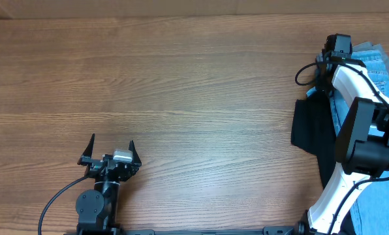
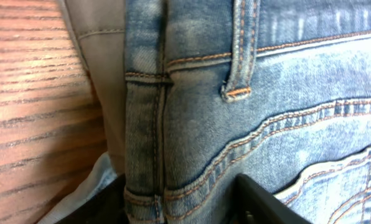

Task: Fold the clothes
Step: 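Close the right gripper on the jeans waistband at the belt loop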

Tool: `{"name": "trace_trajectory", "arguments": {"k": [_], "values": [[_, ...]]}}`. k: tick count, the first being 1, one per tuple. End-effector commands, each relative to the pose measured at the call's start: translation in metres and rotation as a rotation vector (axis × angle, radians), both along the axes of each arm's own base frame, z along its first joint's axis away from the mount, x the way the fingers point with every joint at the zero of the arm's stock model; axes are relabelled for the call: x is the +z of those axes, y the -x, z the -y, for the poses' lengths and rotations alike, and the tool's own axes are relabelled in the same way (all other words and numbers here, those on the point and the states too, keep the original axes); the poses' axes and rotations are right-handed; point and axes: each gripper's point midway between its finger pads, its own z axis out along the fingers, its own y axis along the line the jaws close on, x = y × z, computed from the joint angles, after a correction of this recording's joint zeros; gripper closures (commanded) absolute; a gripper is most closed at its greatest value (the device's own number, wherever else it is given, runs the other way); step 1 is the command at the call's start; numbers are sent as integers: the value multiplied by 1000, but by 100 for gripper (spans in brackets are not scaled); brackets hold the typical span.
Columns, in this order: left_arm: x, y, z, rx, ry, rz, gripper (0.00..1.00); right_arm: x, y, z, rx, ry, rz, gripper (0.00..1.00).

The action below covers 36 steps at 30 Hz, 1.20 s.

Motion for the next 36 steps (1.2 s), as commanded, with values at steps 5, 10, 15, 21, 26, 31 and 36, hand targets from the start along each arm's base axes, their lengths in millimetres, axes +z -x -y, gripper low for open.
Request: {"name": "trace_trajectory", "arguments": {"k": [5,10,15,21,26,31,36], "values": [[1,0,0,3,-19,8,0,33,-12,3,-4,14,81,48],[1,0,0,3,-19,8,0,33,-12,3,-4,14,82,41],[1,0,0,3,-19,8,0,38,-12,3,-5,15,92,41],[1,0,0,3,-19,8,0,52,-13,3,-7,20,122,50],[1,0,0,3,-19,8,0,56,-13,3,-7,21,128,50],[1,0,0,3,-19,8,0,54,-14,-1,4,0,128,43],[1,0,0,3,-19,8,0,53,-13,-1,4,-4,125,51]]}}
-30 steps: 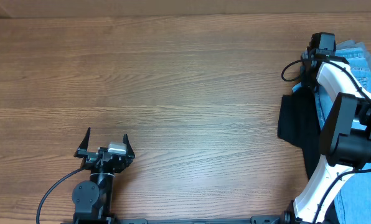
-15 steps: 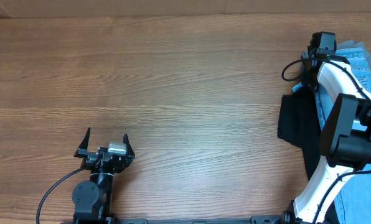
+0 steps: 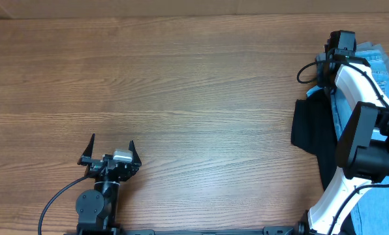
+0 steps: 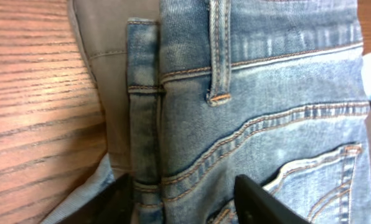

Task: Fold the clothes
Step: 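Close the right gripper on the jeans waistband at the belt loop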

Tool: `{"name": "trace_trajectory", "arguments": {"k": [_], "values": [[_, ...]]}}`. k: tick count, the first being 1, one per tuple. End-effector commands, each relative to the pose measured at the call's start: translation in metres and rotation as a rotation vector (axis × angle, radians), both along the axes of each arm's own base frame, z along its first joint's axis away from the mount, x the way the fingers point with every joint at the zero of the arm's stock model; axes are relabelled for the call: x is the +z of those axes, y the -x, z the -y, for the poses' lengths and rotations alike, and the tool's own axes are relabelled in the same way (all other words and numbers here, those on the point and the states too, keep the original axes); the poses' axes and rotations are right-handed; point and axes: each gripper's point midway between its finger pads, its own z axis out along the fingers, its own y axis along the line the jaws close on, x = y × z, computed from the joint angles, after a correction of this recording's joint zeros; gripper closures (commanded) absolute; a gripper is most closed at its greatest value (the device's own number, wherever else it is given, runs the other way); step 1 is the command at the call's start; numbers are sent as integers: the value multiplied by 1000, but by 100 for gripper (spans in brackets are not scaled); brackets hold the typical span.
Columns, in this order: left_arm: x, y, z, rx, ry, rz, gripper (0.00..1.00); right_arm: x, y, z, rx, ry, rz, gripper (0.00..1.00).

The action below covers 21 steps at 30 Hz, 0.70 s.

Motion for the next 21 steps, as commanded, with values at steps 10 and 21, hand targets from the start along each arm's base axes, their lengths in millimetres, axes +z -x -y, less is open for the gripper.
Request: {"name": "trace_trajectory", "arguments": {"k": [10,21], "values": [[1,0,0,3,-19,8,0,27,-11,-3,12,-26,75,47],[1,0,0,3,-19,8,0,21,-5,7,-1,-83,73,44]]}}
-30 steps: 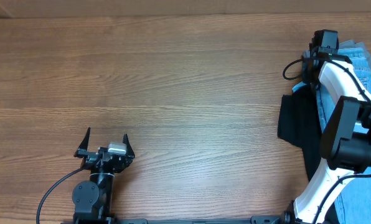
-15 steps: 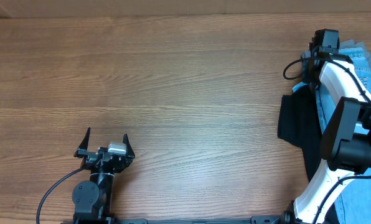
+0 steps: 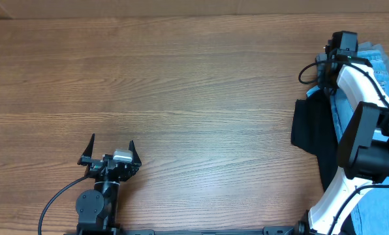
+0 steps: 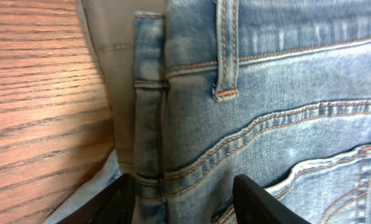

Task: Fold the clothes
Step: 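Close the right gripper on the jeans waistband at the belt loop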

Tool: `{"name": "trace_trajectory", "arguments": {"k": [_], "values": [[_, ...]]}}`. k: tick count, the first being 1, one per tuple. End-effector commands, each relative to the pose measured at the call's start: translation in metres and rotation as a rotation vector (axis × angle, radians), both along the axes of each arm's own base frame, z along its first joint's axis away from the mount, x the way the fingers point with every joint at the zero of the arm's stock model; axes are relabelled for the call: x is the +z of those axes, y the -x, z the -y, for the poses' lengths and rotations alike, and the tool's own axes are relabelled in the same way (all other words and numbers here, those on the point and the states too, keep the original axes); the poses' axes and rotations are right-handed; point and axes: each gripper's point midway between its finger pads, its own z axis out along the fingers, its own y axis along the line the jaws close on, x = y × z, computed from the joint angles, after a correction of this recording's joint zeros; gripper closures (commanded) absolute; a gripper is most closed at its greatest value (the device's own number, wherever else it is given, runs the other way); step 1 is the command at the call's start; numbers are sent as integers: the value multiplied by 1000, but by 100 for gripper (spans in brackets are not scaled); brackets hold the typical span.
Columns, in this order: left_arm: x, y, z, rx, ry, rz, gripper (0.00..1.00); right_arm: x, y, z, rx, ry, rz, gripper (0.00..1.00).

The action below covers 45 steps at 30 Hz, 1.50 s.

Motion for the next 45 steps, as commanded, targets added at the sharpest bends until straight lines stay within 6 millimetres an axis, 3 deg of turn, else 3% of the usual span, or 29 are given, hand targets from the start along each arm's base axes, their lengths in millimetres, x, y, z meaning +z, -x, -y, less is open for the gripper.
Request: {"name": "trace_trajectory", "arguments": {"k": [1,14,19,21,22,25,45], "values": [[1,0,0,3,-19,8,0,25,-8,6,-2,-38,74,43],[1,0,0,3,-19,8,0,12,-7,7,-3,-51,51,44],[1,0,0,3,-19,8,0,13,-7,7,-3,-50,54,57],[1,0,0,3,-19,8,0,13,-7,7,-3,-50,54,56],[1,0,0,3,-19,8,0,13,-7,7,-3,-50,53,46],[1,0,0,3,-19,8,0,13,-7,7,-3,-51,52,41],[1,0,0,3,-19,8,0,5,-1,6,-4,-57,25,45]]}}
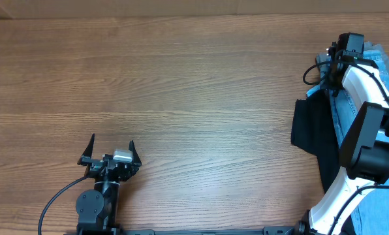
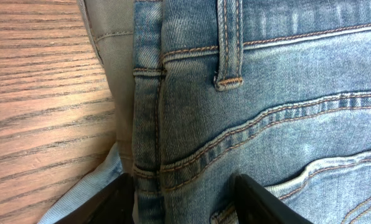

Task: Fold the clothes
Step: 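Close the right gripper on the jeans waistband at the belt loop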

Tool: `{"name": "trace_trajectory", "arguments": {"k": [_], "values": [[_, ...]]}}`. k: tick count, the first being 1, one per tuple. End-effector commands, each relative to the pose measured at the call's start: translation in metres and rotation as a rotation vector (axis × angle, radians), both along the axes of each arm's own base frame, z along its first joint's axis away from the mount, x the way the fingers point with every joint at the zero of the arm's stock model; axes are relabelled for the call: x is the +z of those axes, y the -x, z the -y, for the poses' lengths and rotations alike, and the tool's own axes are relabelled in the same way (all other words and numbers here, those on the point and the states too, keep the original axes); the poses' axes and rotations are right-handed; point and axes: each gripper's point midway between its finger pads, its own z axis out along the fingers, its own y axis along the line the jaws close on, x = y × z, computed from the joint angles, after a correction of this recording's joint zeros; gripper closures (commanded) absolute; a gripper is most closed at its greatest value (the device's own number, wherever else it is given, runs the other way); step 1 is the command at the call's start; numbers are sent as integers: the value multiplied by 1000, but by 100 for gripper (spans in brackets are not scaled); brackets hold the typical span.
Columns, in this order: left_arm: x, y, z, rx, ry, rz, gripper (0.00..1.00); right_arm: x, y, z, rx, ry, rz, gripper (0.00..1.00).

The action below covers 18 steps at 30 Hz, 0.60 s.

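A pile of clothes lies at the table's far right edge. On top are blue jeans, whose waistband, belt loop and back pocket fill the right wrist view. My right gripper stands open close over the jeans, one black finger on either side of the side seam. From overhead, the right wrist hides the fingers. My left gripper rests open near the front left, far from the clothes.
A black garment spreads from under the pile onto the wooden table. A khaki garment and a pale blue cloth lie under the jeans' left edge. More blue fabric shows at the lower right corner.
My right wrist has shifted slightly to the right over the pile and sits closer to the jeans, which look larger. Its jaws remain apart. The left arm has not moved.
My right gripper hung open over the jeans' waistband edge at every earlier moment, its view sliding a little across the seam and belt loop. Overhead, the wrist crept rightward over the pile. The clothes lie as before.
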Motion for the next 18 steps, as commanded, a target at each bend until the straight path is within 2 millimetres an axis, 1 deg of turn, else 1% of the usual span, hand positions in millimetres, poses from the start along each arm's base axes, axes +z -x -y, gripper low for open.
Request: {"name": "trace_trajectory", "arguments": {"k": [1,4,8,13,17,18], "values": [[1,0,0,3,-18,8,0,10,-5,6,-10,10,27,45],[1,0,0,3,-19,8,0,9,-5,6,-11,13,23,41],[1,0,0,3,-18,8,0,4,-3,6,-12,9,10,38],[1,0,0,3,-19,8,0,-2,-3,7,-15,17,-2,39],[1,0,0,3,-19,8,0,-1,0,14,-34,57,-14,43],[1,0,0,3,-19,8,0,-1,0,15,-37,62,-12,45]]}}
